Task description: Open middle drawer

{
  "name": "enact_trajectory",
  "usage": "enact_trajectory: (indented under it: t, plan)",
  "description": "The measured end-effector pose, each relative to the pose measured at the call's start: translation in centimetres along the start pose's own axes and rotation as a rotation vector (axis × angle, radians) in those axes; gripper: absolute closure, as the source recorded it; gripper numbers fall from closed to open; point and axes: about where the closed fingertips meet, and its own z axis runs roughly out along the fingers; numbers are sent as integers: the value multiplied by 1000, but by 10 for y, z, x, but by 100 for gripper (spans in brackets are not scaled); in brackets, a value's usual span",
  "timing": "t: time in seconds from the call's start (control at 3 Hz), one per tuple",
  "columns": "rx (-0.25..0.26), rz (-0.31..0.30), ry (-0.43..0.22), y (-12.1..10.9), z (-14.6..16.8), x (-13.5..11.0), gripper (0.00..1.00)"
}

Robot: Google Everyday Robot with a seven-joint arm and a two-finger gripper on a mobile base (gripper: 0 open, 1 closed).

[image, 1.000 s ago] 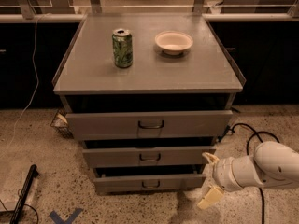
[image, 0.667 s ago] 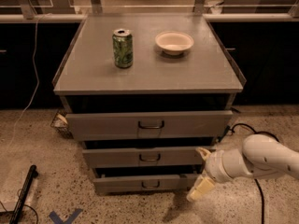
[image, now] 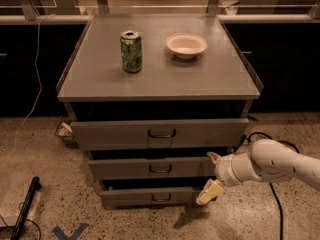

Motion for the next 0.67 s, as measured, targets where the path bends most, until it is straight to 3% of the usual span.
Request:
enact_trajectory:
  t: [0.67]
  plan:
    - [31,12,6,-19,22,19,0]
